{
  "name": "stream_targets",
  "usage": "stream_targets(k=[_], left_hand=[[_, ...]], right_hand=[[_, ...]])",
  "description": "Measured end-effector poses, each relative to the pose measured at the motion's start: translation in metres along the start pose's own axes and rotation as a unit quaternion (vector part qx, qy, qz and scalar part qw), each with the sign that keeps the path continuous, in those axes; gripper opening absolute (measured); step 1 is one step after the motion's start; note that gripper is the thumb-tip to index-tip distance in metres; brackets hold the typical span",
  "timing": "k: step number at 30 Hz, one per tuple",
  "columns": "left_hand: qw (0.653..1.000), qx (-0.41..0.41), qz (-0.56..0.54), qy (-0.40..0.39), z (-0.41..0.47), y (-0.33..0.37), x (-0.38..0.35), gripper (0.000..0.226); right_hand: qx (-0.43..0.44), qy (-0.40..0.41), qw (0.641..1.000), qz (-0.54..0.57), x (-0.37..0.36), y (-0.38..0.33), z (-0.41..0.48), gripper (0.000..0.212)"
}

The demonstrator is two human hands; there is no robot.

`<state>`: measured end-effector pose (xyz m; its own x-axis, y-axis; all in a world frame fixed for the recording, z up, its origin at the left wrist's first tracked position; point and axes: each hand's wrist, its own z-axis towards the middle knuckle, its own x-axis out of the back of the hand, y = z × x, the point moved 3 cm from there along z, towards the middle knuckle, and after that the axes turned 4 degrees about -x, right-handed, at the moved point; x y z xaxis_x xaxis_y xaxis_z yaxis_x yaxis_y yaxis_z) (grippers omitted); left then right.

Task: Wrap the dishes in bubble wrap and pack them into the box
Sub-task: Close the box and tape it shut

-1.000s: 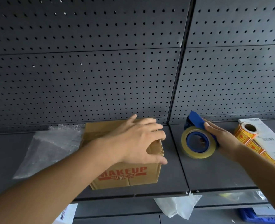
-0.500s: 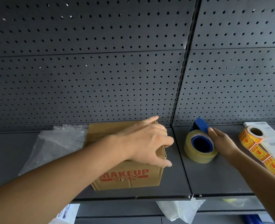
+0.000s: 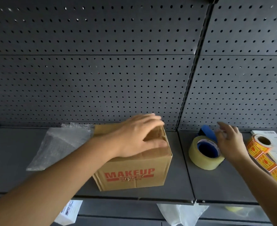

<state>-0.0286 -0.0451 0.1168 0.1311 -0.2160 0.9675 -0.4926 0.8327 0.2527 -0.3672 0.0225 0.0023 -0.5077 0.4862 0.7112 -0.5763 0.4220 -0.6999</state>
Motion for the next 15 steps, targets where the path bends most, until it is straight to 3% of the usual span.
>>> stream_targets(k=[4,7,9,11,13,15], left_hand=[[0.972,0.174,-0.106,0.117,-0.060,-0.054,0.002,0.066],[0.899,0.264,-0.255,0.240,-0.098,-0.084,-0.019,0.054],[0.844,0.273,-0.345,0.306,-0.122,-0.083,-0.034,0.058],[0.802,0.279,-0.439,0.293,-0.142,-0.081,-0.059,0.075],[0.806,0.267,-0.466,0.250,-0.152,-0.078,-0.083,0.085],[0.794,0.235,-0.511,0.228,-0.168,-0.075,-0.103,0.076]], right_hand=[[0.091,-0.042,0.991,0.084,-0.001,-0.069,-0.030,0.039],[0.131,-0.130,0.973,0.138,-0.018,-0.120,-0.059,0.037],[0.142,-0.197,0.955,0.169,-0.031,-0.149,-0.075,0.040],[0.148,-0.244,0.941,0.179,-0.043,-0.171,-0.084,0.044],[0.168,-0.281,0.935,0.140,-0.057,-0.185,-0.086,0.048],[0.177,-0.303,0.933,0.076,-0.067,-0.192,-0.084,0.051]])
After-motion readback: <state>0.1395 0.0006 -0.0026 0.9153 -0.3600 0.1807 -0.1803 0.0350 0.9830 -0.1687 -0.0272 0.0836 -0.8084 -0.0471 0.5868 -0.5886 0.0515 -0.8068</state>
